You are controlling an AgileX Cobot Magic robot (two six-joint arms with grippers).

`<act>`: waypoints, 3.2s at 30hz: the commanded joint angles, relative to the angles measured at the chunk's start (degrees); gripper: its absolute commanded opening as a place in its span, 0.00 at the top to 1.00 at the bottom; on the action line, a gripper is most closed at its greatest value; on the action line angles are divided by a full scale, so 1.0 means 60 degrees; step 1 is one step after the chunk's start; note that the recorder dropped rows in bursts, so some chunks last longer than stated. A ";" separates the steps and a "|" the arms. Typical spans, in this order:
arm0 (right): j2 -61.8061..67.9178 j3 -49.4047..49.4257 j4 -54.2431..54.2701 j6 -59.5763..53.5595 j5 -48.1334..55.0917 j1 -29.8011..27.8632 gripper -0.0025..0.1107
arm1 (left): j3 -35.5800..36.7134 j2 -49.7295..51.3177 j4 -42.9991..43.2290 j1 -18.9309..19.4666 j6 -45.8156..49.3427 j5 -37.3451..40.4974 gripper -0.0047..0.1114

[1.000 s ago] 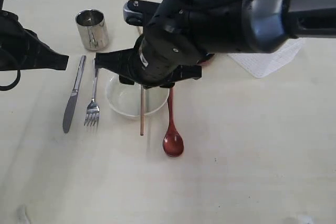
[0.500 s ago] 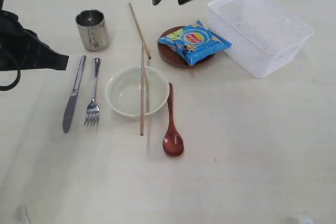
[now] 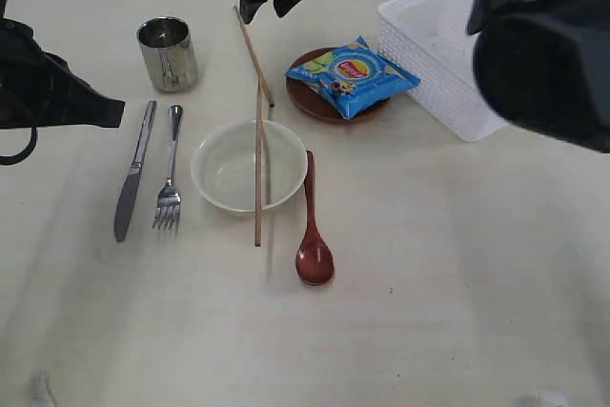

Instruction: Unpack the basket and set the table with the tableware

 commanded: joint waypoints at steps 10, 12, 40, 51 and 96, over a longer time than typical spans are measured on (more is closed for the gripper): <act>0.2611 -0.3101 -0.0432 -0.0746 -0.0287 0.0014 0.57 | 0.0051 -0.0047 0.0037 0.0026 0.0004 -0.0030 0.96; 0.2639 -0.3101 -0.0515 -0.0746 -0.0287 0.0054 0.57 | 0.0051 -0.0047 0.0037 0.0026 0.0004 -0.0030 0.96; 0.3233 -0.3101 -0.1121 0.0217 -0.0527 0.0287 0.57 | 0.0051 -0.0047 0.0037 0.0026 0.0004 -0.0030 0.96; 0.3325 -0.3101 -0.1121 0.0254 -0.0545 0.0287 0.75 | 0.0051 -0.0047 0.0037 0.0026 0.0004 -0.0030 0.96; 0.2750 -0.4669 -0.0796 0.2178 0.0191 0.0504 0.98 | 0.0051 -0.0047 0.0037 0.0026 0.0004 -0.0030 0.96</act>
